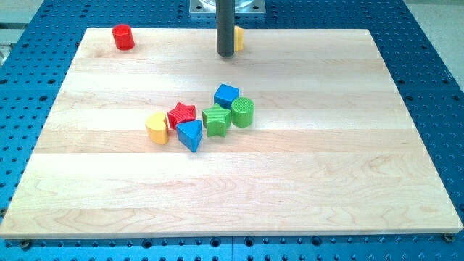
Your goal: Push the green star into the blue cube
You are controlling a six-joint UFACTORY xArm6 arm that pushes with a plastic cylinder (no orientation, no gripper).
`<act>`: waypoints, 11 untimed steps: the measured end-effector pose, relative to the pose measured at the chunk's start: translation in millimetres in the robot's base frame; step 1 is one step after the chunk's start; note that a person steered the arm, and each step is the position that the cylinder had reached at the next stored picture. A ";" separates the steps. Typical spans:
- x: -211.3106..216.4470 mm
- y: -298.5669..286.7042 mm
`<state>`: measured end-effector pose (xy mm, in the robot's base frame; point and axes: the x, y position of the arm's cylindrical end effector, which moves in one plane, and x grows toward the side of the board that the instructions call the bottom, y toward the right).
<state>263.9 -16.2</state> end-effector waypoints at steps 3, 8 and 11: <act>16.7 -15.0; 231.7 66.7; 182.4 33.7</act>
